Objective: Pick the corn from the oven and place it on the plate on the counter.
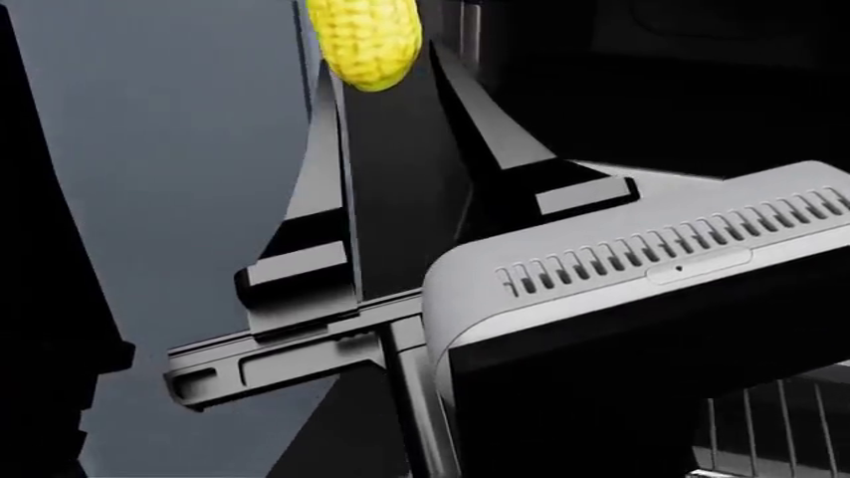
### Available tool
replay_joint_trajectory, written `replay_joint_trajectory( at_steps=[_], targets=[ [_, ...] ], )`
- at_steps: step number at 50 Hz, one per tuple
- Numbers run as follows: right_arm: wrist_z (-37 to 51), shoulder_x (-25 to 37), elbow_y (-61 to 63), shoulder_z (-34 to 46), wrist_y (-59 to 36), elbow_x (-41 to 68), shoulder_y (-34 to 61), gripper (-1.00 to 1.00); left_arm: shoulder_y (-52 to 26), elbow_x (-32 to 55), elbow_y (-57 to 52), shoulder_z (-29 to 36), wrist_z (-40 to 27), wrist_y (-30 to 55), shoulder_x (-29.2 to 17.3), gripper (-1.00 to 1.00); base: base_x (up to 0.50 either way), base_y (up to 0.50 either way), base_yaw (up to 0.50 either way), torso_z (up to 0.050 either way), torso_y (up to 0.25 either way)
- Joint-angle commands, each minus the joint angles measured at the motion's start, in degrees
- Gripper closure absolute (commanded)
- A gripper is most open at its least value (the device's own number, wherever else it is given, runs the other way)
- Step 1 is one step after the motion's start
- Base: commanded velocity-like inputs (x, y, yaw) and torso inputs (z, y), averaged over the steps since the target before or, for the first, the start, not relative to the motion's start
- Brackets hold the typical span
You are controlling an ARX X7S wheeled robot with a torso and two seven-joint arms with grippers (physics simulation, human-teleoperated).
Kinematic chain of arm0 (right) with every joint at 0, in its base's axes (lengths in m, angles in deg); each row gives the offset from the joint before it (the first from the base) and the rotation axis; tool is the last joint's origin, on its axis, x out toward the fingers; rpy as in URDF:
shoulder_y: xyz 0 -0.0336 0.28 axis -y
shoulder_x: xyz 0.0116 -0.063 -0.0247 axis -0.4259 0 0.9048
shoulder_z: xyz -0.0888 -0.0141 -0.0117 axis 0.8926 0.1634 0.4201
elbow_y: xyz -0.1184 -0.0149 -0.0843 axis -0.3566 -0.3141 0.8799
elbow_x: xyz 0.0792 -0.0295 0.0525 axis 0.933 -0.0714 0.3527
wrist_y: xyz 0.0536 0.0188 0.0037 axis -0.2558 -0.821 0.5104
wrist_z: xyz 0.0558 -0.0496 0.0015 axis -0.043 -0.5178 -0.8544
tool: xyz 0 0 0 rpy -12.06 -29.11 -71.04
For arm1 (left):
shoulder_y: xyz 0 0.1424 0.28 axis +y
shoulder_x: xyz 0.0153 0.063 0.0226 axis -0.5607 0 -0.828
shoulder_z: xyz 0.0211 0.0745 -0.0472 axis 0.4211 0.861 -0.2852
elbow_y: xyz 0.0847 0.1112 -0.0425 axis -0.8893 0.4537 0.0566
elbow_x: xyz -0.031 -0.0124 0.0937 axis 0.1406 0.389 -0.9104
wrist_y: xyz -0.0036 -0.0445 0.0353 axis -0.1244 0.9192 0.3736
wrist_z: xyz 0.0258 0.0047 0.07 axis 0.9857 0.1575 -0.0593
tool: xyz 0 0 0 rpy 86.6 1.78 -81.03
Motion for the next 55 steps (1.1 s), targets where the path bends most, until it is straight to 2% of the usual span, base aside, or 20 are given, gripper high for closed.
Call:
replay_joint_trajectory(
  at_steps=[1,49,55],
  targets=[
    [-0.1,0.2,0.1,-0.5,-0.6,0.1,0.6,1.0,-0.3,0.5,0.0,-0.4,0.2,0.3,0.2,-1.0,-0.08,0.49,0.0,0.0,0.0],
    [0.2,0.8,1.1,-0.5,-0.6,0.1,0.8,1.0,-0.1,1.1,0.3,-1.1,1.2,1.2,1.5,-1.0,-0.09,0.47,0.0,0.0,0.0],
    [1.2,1.3,2.2,-0.5,-0.4,0.2,0.2,1.0,-1.8,2.9,-0.6,-1.2,0.5,2.7,2.1,-1.0,-0.09,0.49,0.0,0.0,0.0]
  ],
)
